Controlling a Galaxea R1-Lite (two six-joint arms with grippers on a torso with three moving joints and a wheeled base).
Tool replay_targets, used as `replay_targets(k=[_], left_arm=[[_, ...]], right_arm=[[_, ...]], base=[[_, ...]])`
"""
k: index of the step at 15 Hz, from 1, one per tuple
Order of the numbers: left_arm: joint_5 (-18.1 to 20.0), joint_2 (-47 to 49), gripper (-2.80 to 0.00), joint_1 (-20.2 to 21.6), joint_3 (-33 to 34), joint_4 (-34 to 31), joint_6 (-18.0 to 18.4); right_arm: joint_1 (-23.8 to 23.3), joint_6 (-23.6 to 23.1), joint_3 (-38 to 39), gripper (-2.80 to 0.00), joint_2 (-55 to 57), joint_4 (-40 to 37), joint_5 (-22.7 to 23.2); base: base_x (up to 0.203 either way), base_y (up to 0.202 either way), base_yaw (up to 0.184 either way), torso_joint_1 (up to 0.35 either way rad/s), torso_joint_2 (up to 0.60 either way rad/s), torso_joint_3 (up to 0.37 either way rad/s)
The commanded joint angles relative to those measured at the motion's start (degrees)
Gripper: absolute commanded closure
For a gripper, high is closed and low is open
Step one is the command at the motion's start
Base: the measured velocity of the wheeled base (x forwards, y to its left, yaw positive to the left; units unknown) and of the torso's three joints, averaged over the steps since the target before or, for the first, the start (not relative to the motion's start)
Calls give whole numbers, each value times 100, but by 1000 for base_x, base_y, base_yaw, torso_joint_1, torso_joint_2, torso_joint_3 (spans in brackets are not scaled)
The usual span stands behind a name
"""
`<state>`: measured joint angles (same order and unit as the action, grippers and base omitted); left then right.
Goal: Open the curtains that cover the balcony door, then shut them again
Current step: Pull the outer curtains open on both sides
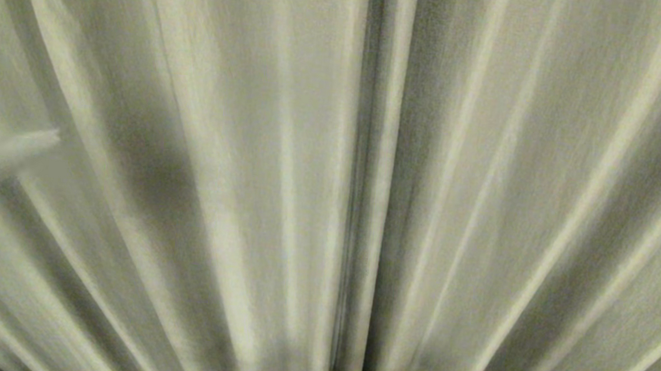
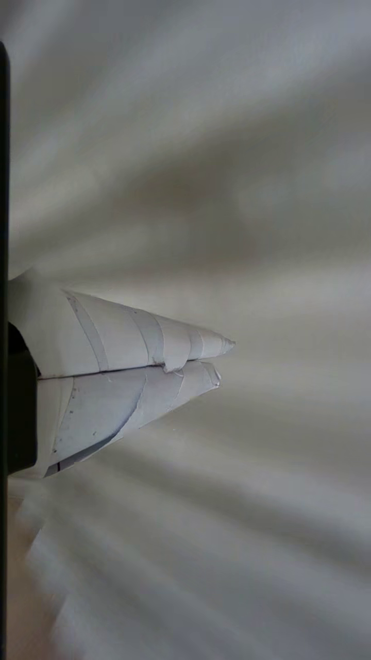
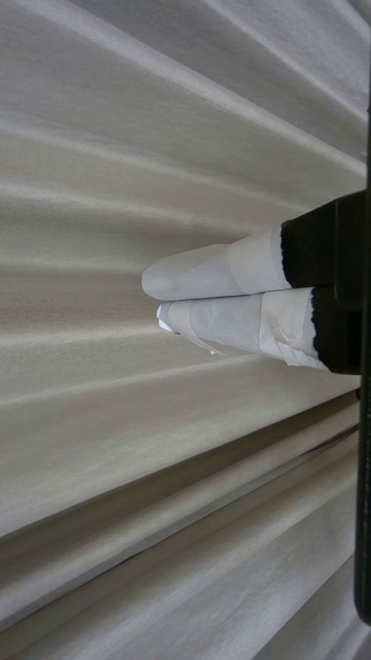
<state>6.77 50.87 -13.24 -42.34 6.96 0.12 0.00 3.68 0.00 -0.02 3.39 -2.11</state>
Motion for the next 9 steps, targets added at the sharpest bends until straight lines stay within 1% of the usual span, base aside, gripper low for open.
replay_targets(k=[1, 2, 3, 5, 6, 8, 9], left_arm=[[-606, 548, 0, 202, -311, -5, 174], [-943, 700, 0, 272, -475, -3, 237], [-1176, 862, 0, 317, -623, 3, 259], [-1419, 1167, 0, 532, -904, 14, 292], [-1453, 1281, -280, 697, -982, 14, 350], [-1473, 1541, -280, 1008, -1160, 15, 558], [-1476, 1653, -280, 1156, -1231, 16, 601]], right_arm=[[0, 1, 0, 0, 2, 4, 0], [0, 1, 0, 0, 2, 4, 0], [0, 1, 0, 0, 2, 4, 0], [0, 1, 0, 0, 2, 4, 0], [0, 1, 0, 0, 2, 4, 0], [0, 1, 0, 0, 2, 4, 0], [0, 1, 0, 0, 2, 4, 0]], base=[[0, 0, 0, 0, 0, 0], [0, 0, 0, 0, 0, 0], [0, 0, 0, 0, 0, 0], [0, 0, 0, 0, 0, 0], [0, 0, 0, 0, 0, 0], [0, 0, 0, 0, 0, 0], [0, 0, 0, 0, 0, 0]])
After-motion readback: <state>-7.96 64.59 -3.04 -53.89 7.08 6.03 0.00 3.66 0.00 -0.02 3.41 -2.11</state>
